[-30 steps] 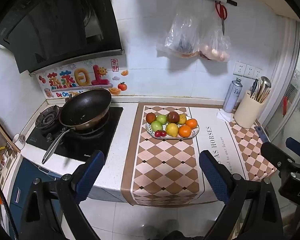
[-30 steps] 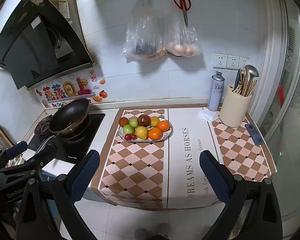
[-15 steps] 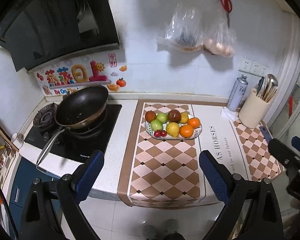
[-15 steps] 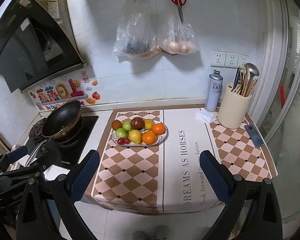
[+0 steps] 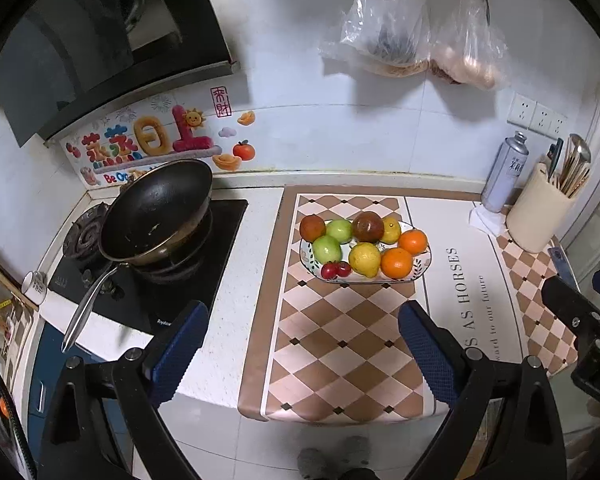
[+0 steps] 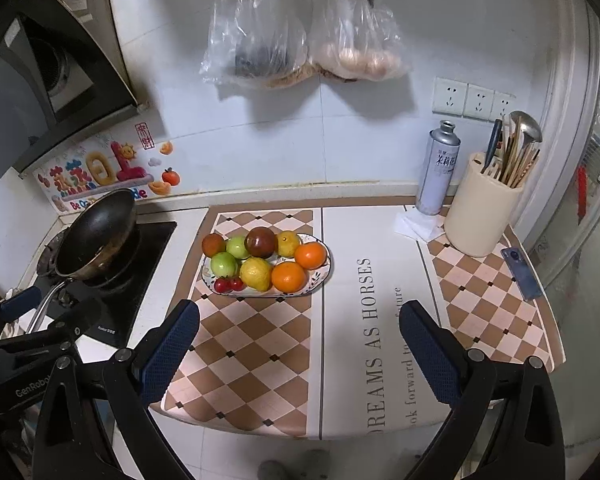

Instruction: Organize fruits

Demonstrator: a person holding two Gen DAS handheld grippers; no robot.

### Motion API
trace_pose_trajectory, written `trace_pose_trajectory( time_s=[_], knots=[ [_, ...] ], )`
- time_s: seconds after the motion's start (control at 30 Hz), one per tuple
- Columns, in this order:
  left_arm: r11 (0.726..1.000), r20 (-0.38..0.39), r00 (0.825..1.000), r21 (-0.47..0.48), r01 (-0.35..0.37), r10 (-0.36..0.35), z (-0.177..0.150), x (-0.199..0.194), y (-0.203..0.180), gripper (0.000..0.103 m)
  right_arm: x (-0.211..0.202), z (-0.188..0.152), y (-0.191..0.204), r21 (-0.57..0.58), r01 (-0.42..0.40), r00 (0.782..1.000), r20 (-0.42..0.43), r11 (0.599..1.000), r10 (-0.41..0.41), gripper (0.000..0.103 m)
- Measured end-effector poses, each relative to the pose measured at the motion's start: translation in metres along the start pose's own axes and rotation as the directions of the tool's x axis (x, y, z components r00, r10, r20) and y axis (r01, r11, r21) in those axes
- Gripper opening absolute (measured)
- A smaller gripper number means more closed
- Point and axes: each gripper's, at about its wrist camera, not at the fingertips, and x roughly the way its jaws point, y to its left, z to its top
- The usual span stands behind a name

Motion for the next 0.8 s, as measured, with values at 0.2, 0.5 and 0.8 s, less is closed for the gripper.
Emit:
trace_pose_trajectory(
  time_s=[0.2,0.5,0.8],
  knots=[
    [1.0,-0.01,1.0,0.0,-0.001,0.001,0.009,0.013,-0.001,0.097,0.022,0.004,-0.002,-0.001,0.012,1.0,-0.029,1.0,-0.012,0.102],
    [1.0,-0.019,1.0,-0.004,0.003,-0.003,0.014,0.023,-0.006,0.097,0.031,0.004,-0.008,0.005,0.015,0.999,-0.049,1.0,-0.015,0.102],
    [1.0,-0.015,1.0,-0.024,0.013,-0.013,0.017,0.025,-0.005,0.097,0.031,0.004,-0.009,0.002,0.021,0.999,-0.045,1.0,-0.02,0.102]
  ],
)
